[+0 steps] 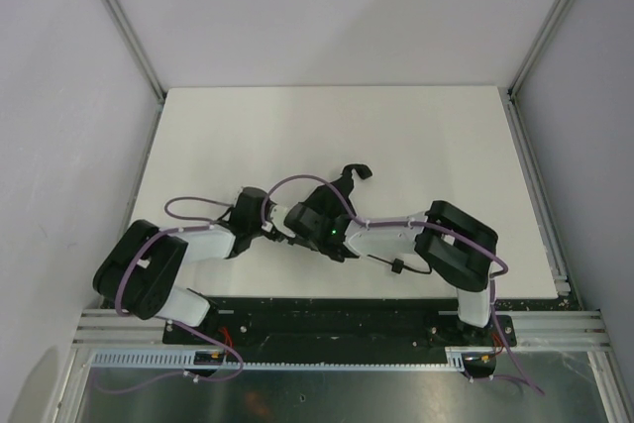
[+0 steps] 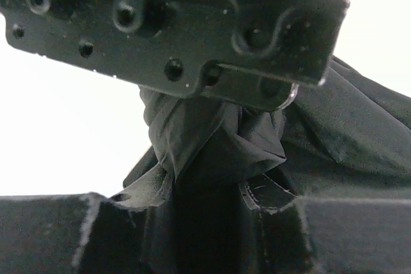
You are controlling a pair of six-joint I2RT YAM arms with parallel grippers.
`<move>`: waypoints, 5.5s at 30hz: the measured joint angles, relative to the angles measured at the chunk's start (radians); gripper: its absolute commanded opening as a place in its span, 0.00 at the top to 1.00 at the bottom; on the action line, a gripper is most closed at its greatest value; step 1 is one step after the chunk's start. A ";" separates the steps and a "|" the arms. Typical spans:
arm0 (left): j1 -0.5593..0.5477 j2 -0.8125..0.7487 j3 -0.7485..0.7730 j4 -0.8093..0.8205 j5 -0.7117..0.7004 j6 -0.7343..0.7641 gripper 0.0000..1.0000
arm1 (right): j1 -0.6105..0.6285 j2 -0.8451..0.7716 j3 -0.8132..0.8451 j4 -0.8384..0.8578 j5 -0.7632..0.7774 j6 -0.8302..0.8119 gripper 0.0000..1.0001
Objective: Put away the umbrella
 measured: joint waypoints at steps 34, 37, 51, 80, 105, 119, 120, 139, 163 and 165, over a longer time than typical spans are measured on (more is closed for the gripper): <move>0.239 -0.322 -0.155 0.042 0.145 0.177 0.01 | -0.321 0.111 0.140 -0.029 -0.816 0.225 1.00; 0.212 -0.294 -0.155 0.121 0.174 0.177 0.01 | -0.369 0.132 0.148 -0.032 -0.920 0.259 1.00; 0.024 -0.009 -0.142 0.344 0.147 0.027 0.00 | -0.469 0.181 0.159 -0.042 -1.133 0.315 1.00; -0.037 0.280 -0.080 0.684 -0.018 -0.033 0.81 | -0.504 0.200 0.172 -0.071 -1.183 0.306 1.00; -0.048 0.251 -0.081 0.621 0.010 -0.017 1.00 | -0.247 -0.084 0.097 -0.183 -0.481 0.318 0.13; -0.023 0.167 0.029 0.271 0.065 -0.009 1.00 | -0.028 -0.034 0.017 -0.044 0.068 0.153 0.20; -0.022 0.165 0.037 0.249 0.068 -0.006 1.00 | -0.026 -0.010 0.016 -0.030 0.104 0.145 0.20; 0.012 0.159 0.159 -0.010 0.079 0.029 0.66 | -0.087 0.044 0.039 0.040 0.011 0.202 1.00; 0.103 -0.031 -0.036 0.138 0.143 0.135 0.01 | -0.422 0.078 0.053 0.084 -0.837 0.410 1.00; 0.100 -0.005 -0.035 0.180 0.152 0.132 0.01 | -0.444 0.091 0.053 0.098 -0.893 0.435 1.00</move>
